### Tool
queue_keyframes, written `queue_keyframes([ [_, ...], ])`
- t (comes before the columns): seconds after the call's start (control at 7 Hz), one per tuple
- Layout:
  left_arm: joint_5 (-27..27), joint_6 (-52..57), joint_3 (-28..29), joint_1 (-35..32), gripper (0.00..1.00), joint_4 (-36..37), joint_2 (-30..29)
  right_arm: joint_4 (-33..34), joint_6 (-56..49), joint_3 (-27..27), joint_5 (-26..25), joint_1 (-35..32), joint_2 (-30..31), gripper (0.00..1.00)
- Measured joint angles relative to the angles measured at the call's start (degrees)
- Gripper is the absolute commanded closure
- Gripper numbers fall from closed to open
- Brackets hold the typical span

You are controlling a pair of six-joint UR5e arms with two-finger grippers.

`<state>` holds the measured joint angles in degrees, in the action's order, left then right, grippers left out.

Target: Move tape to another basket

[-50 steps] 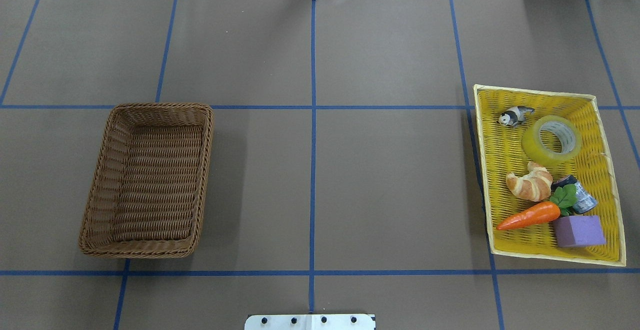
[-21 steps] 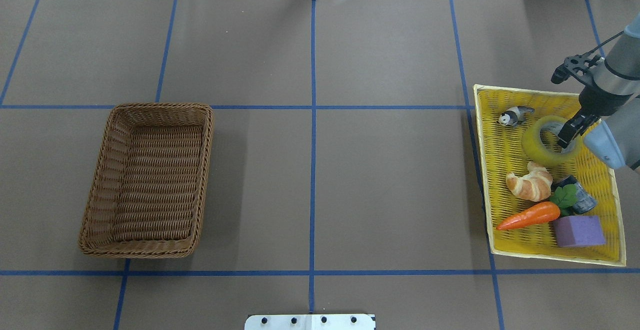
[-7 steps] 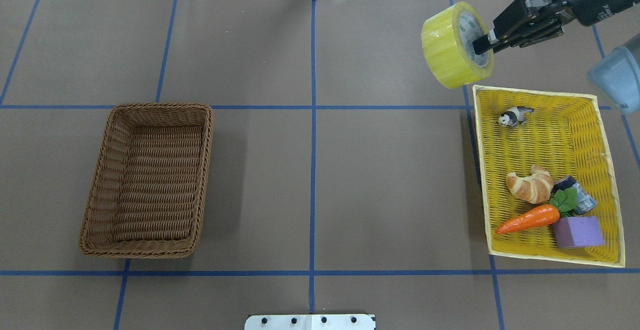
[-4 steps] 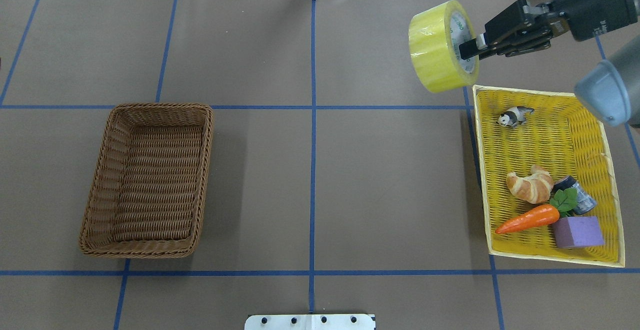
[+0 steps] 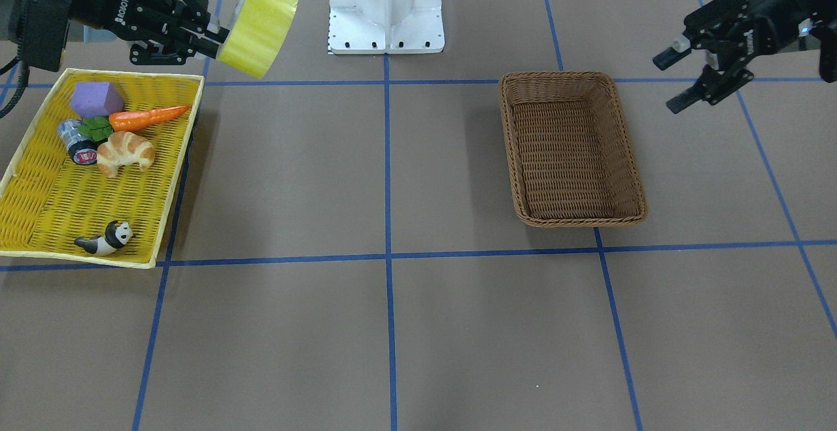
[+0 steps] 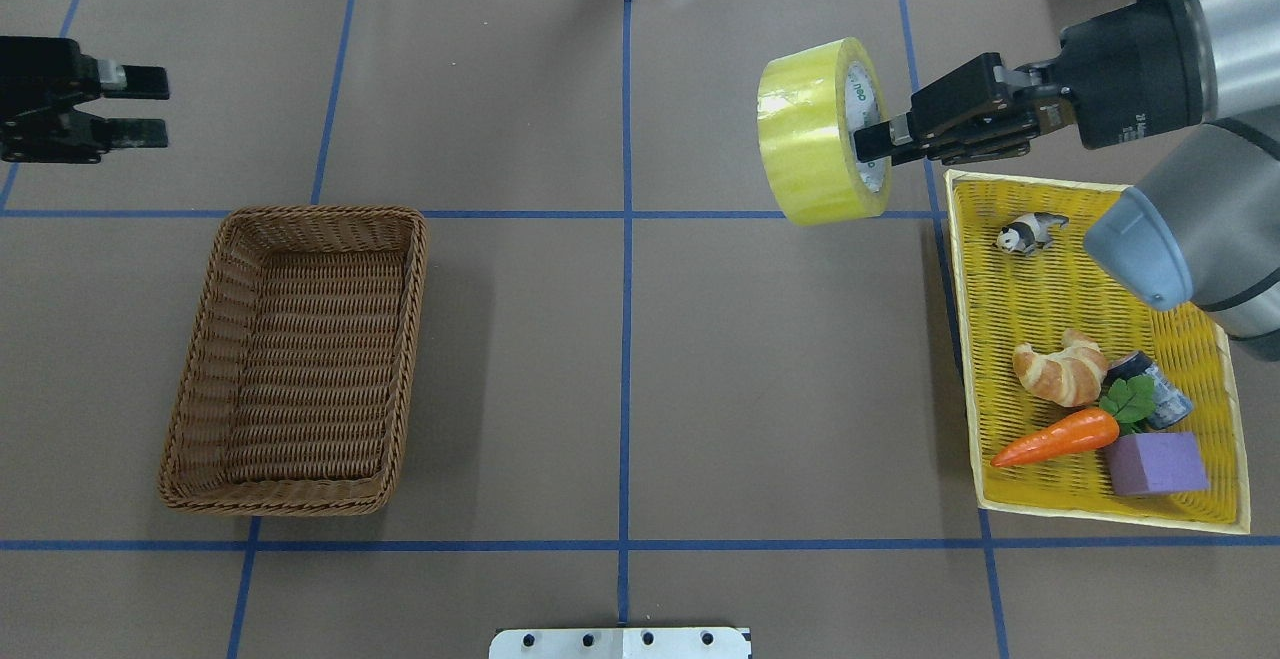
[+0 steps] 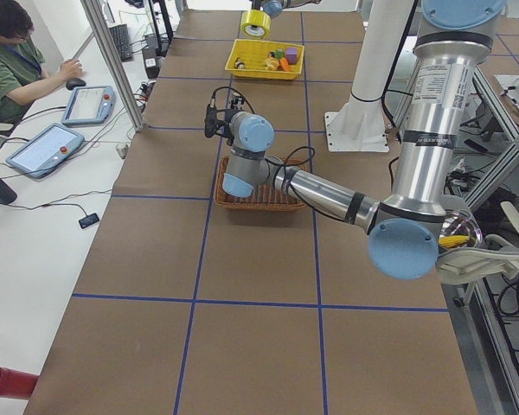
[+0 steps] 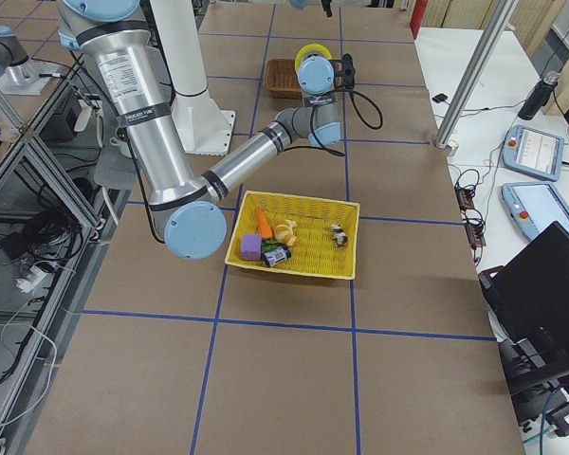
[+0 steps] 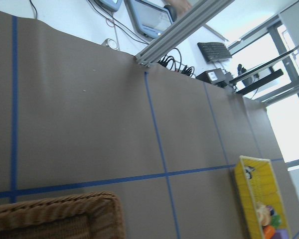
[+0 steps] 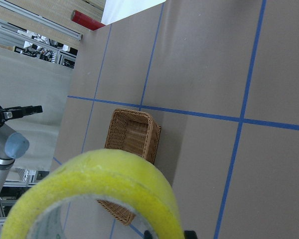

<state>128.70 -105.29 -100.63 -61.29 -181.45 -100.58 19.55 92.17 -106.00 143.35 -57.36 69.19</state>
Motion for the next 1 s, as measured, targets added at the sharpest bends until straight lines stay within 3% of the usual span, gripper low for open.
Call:
queue_keyframes([
  [0.29,-11.0,-14.4,-0.7,8.5,0.03,-2.9,-6.5,-6.7,5.7,0.0,-6.2,6.2,-0.3,1.0],
  [0.57,-22.0,-17.5,-1.8,18.8,0.03,-3.3,-10.9,-12.1,8.6,0.0,-13.7,13.4,-0.4,1.0],
  [1.0,-28.7,-17.6,-2.1,29.3,0.03,-3.1,-16.2,-13.3,9.1,0.2,-16.5,17.6,-0.3,1.0],
])
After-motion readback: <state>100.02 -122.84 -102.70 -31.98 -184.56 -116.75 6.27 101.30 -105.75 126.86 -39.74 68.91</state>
